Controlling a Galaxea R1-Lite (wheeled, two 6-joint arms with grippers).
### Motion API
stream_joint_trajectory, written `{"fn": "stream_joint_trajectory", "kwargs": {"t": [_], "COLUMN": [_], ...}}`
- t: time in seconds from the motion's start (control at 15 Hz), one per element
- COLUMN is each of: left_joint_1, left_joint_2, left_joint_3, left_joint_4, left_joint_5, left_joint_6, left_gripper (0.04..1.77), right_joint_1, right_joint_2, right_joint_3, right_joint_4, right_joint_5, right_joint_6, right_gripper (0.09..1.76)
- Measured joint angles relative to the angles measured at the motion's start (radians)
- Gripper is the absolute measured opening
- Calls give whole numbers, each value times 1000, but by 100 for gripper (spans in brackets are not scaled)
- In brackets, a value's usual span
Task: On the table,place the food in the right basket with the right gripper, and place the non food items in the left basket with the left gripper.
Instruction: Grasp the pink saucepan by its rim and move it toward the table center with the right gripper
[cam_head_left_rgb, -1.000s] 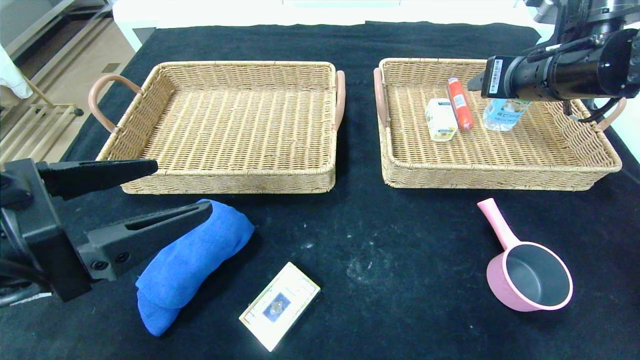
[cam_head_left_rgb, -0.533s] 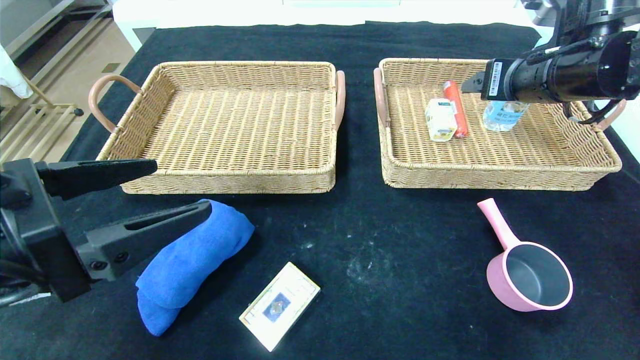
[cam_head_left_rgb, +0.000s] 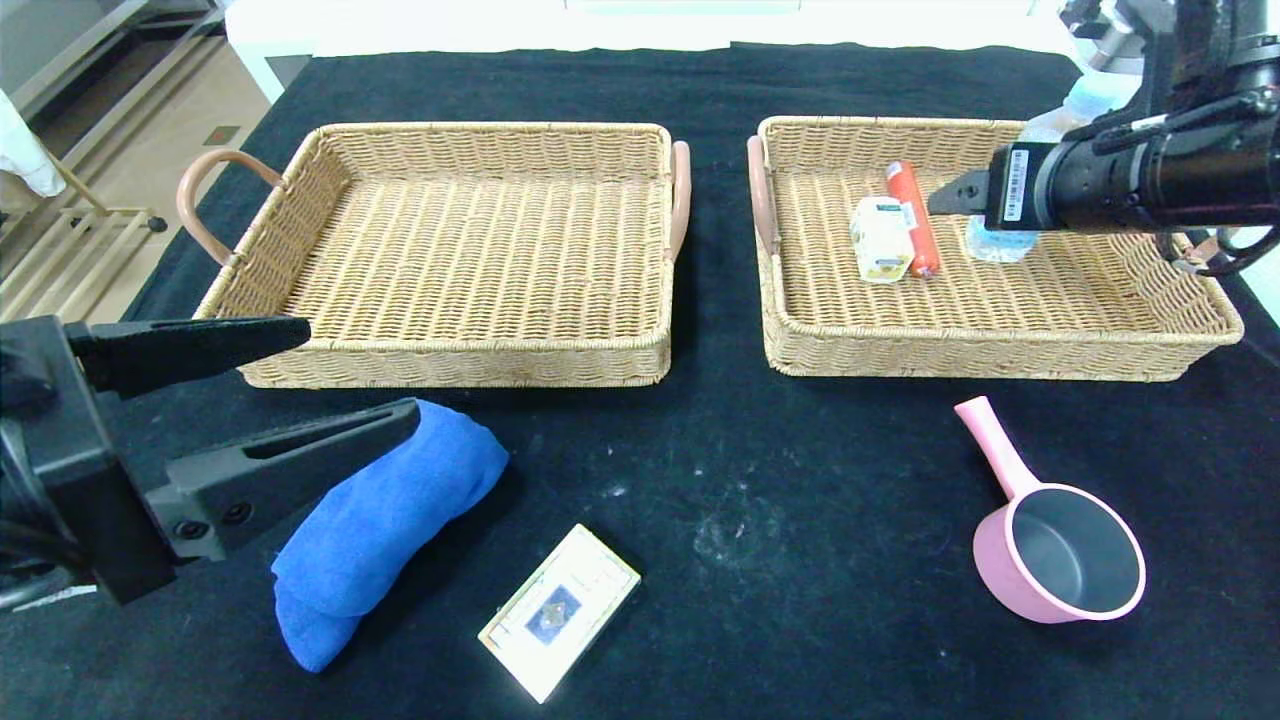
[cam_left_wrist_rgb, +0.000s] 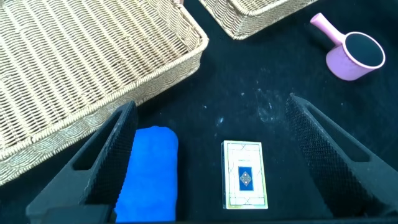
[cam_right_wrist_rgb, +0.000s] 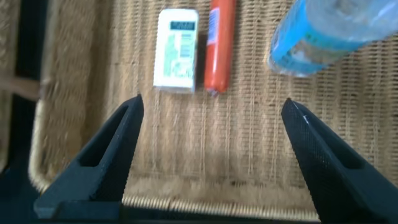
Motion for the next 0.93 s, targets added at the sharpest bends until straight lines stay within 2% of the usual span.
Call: {"fn": "stream_joint_trajectory", "kwargs": {"t": [0.27, 0.67, 0.93], "left_joint_1": [-1, -1, -1], "left_joint_2": [-6, -14, -17], "left_joint_3": [0, 0, 0], "left_joint_4": [1, 4, 5], "left_joint_5": [0, 0, 1], "left_joint_6": [1, 1, 1], "left_gripper": [172, 172, 172], "right_joint_1": [3, 0, -10], "right_joint_2": [-120, -277, -347], "right_joint_3": [123, 196, 308], "right_joint_4": [44, 277, 303], "right_joint_5": [27, 31, 30], "right_joint_6": [-30, -30, -27], "right_gripper": [166, 169, 170]}}
